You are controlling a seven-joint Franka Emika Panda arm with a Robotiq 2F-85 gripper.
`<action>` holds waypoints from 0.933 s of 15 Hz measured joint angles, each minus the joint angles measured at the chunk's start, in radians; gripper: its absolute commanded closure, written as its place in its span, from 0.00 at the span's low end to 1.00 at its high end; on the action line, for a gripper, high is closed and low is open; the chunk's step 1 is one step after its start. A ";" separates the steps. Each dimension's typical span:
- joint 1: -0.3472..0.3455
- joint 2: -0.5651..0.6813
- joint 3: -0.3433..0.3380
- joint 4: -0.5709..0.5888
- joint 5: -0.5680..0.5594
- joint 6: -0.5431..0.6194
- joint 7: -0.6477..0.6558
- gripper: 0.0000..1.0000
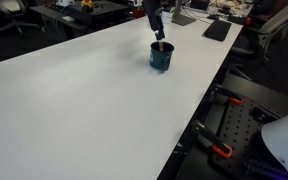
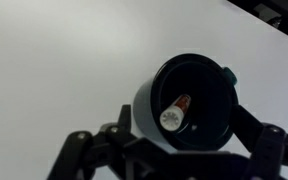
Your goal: Remove the marker from the cup and put it on the table
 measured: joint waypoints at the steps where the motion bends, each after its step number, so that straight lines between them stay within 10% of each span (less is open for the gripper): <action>1: -0.002 -0.001 0.000 -0.005 0.000 0.000 0.008 0.22; 12: -0.016 -0.012 0.000 -0.022 0.000 -0.002 0.014 1.00; 14: -0.017 -0.015 0.000 -0.022 0.000 -0.002 0.014 0.66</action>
